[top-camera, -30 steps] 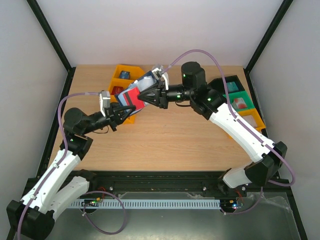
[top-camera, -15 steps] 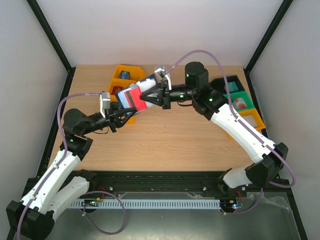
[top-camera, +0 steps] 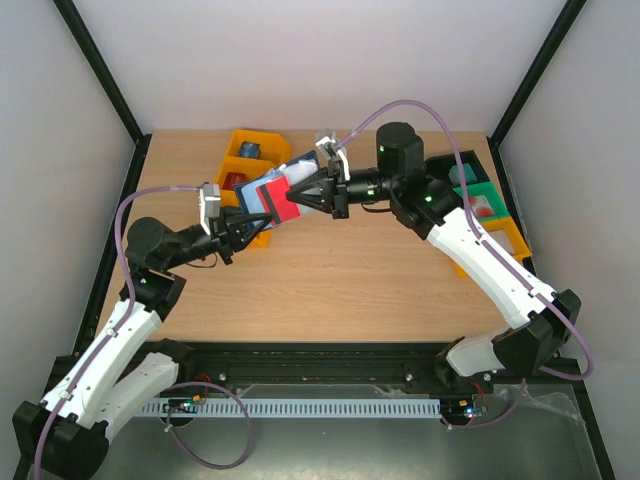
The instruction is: Take the credit cards out of the card holder
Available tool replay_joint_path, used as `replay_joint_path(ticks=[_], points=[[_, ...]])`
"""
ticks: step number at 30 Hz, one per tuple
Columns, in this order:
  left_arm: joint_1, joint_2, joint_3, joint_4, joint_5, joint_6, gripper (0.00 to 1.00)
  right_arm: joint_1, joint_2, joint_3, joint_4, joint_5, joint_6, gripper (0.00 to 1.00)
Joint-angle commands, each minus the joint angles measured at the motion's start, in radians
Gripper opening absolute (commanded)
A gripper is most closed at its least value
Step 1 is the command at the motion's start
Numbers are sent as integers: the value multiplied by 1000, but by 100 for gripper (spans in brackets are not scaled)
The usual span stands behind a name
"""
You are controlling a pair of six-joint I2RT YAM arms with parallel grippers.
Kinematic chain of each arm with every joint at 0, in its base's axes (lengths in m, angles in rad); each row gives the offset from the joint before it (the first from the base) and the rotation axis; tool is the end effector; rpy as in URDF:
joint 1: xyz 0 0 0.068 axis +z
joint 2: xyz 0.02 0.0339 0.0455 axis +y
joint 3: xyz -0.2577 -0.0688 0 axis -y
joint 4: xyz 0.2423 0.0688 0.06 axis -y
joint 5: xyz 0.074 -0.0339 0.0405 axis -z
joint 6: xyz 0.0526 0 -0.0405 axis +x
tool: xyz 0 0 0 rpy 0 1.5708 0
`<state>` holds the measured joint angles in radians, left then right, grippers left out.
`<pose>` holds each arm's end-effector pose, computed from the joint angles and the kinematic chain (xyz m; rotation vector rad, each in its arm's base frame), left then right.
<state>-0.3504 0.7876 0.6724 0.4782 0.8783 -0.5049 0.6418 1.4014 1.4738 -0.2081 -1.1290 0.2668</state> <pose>0.1611 -0.1020 0.3661 0.7236 1.2621 -1.2369 0.2194 0.2234 0.4318 -1.2189 1.4697 1.5909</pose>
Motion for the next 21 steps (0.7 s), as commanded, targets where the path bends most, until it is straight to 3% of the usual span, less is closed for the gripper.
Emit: replay_joint_path(ticks=[1,21], points=[[-2,-12,4,33,4,9,2,-9,-26,5,-15,-6,-17,7],[-4,-7,14,21,27,42,2,-24,-26,-23,-57,102,-51,20]])
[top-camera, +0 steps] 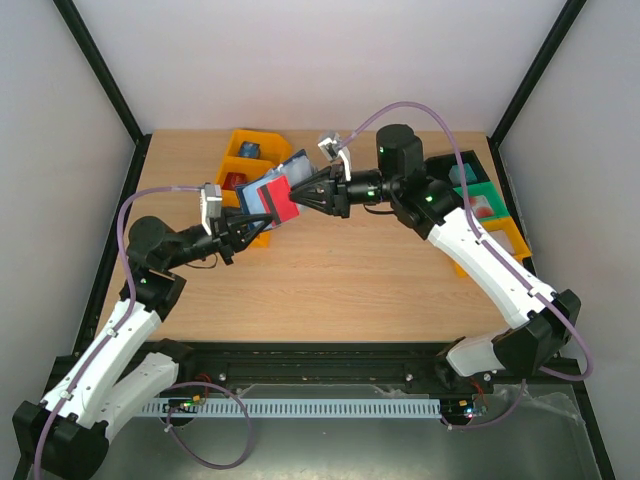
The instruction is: Take the credit cards out of the card holder
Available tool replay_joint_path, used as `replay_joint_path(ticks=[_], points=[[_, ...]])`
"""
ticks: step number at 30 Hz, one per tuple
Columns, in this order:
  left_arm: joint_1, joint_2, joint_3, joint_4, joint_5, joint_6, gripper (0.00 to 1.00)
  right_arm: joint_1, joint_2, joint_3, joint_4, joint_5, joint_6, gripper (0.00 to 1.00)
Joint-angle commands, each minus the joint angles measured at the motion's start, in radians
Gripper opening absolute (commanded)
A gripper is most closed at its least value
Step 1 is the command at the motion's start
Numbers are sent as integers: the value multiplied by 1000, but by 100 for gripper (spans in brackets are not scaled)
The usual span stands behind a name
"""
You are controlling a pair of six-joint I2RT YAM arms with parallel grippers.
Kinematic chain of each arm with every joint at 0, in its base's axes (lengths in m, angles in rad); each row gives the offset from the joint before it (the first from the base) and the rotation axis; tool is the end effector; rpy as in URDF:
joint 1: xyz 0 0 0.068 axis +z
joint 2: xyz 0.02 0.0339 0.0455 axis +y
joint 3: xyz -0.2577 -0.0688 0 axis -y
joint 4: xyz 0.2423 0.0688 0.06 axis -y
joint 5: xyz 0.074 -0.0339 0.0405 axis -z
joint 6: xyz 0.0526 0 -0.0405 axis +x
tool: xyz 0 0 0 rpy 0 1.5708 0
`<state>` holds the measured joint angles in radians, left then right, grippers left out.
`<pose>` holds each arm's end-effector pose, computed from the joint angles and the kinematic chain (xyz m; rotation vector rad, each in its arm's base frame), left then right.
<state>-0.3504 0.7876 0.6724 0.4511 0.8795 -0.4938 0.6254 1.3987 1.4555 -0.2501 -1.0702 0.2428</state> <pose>0.1620 -0.1024 0.3633 0.7239 1.2838 -1.2361 0.2257 0.2199 0.4220 -1.1622 1.5438 1.5353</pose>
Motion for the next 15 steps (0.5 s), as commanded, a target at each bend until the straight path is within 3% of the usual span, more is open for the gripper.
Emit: replay_joint_path(ticks=[1,8,15], points=[[-4,-5,18,49,26,35,2,-8,-18,0,-20,47,-26,21],[-4,4,17,63,22,42,2,-6,4,39,-73,67,-45,28],[-4,-1,15,61,22,49,2,35,17,33,-19,76,-26,33]])
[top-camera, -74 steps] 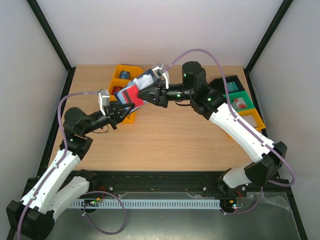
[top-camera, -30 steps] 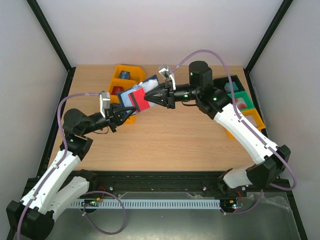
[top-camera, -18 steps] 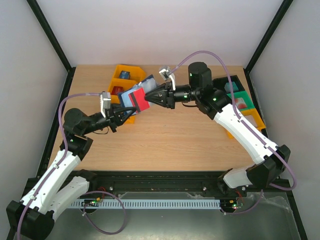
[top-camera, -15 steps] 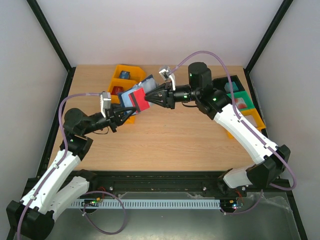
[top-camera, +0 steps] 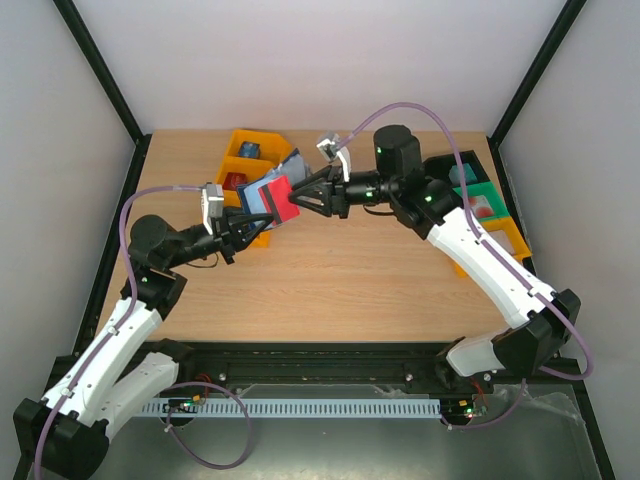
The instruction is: Take the credit cards out of the card holder
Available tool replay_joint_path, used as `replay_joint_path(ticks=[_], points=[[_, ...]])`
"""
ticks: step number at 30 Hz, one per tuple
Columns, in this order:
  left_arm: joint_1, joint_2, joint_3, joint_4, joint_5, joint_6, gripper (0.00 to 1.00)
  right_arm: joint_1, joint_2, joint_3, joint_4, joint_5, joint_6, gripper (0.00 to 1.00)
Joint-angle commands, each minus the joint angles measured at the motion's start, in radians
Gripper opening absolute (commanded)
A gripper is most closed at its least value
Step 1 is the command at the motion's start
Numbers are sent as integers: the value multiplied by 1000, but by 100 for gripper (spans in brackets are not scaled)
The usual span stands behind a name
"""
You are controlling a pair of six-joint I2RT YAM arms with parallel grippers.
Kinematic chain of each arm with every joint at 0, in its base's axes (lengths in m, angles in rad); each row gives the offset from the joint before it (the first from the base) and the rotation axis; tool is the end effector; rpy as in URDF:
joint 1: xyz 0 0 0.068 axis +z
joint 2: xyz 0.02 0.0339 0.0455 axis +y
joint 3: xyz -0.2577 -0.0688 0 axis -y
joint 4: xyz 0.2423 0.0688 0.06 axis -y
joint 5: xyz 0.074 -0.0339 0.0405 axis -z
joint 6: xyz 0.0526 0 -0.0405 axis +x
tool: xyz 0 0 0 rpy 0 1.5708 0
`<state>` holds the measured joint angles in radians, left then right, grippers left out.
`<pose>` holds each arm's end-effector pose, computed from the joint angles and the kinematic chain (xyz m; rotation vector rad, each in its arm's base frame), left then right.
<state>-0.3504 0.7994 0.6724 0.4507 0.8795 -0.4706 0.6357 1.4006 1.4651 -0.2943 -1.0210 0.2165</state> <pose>0.1648 -0.1034 0.3613 0.7339 1.2843 -1.2209 0.2253 0.2220 0.4199 -1.1457 1.5795 1.4939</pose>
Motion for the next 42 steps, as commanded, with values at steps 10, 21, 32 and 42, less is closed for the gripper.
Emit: replay_joint_path(ticks=[10,21,32,42], points=[[-4,-25,10,53,20,28,2,36,14,37,54,-43,-3,34],[-4,-26,9,54,20,31,2,-39,-41,-9,100,-85,57,37],[-4,-25,9,52,19,36,2,-26,-28,-18,133,-36,94,27],[-4,-24,10,48,19,37,2,-2,-20,-14,79,-47,39,34]])
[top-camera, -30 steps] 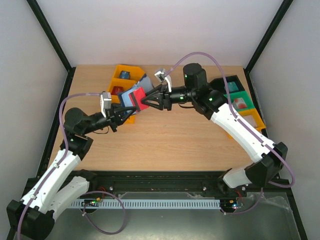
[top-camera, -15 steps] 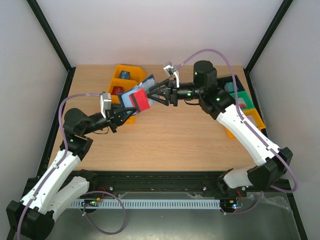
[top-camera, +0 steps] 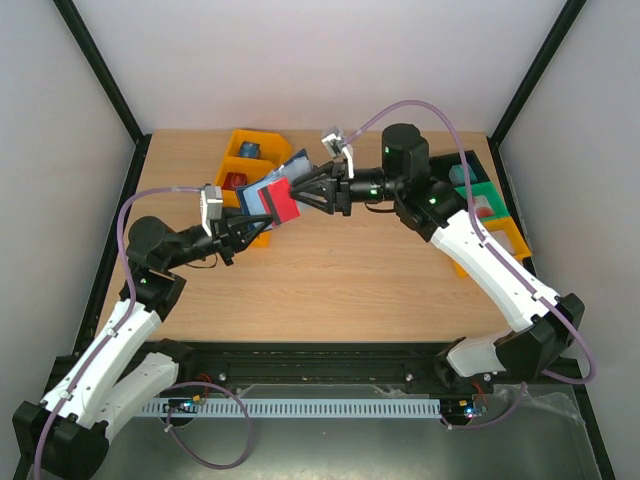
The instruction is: Take the credit cards out of the card holder
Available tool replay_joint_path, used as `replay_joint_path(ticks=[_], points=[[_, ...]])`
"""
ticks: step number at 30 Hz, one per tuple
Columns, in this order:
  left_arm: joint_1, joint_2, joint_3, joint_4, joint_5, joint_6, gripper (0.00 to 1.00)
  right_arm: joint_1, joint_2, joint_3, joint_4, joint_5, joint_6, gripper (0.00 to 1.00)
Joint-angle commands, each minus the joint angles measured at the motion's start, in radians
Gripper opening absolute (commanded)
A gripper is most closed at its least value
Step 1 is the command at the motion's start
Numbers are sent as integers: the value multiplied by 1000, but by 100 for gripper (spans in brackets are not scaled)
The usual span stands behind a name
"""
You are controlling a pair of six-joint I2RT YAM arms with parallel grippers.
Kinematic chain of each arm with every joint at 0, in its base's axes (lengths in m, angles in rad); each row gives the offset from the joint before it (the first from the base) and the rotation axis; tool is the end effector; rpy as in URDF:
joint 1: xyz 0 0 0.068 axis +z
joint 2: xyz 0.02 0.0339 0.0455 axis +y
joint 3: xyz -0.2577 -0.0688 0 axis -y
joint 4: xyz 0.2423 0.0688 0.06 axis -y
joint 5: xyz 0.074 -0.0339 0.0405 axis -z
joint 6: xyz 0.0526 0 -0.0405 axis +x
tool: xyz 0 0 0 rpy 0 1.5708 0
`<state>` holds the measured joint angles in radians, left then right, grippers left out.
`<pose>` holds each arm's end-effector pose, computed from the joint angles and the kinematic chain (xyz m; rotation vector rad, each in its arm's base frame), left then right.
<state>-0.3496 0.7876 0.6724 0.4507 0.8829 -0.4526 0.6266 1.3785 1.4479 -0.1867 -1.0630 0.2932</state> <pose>0.1619 -0.1023 0.3632 0.7495 1.2631 -1.2041 0.2219 0.2174 0.4315 -1.1398 1.5044 1.5413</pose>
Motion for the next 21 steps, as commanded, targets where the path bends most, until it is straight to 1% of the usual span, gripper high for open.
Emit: replay_joint_path(ticks=[1,3,5,7,10,16,21], points=[[-5,-13,9,47,16,19,2,7,3,8,-42,-3,-50,34],[-5,-16,9,43,16,21,2,7,1,17,-72,13,-71,33],[-5,-16,8,42,15,22,2,7,2,23,-81,42,-71,24],[-5,-16,8,45,15,22,2,6,3,22,-69,55,-57,20],[-6,-14,7,46,17,27,2,13,6,18,-60,71,-53,19],[-6,-14,9,41,7,32,2,46,35,46,-54,86,-55,20],[-5,-17,8,38,11,35,2,51,42,46,-64,92,-66,14]])
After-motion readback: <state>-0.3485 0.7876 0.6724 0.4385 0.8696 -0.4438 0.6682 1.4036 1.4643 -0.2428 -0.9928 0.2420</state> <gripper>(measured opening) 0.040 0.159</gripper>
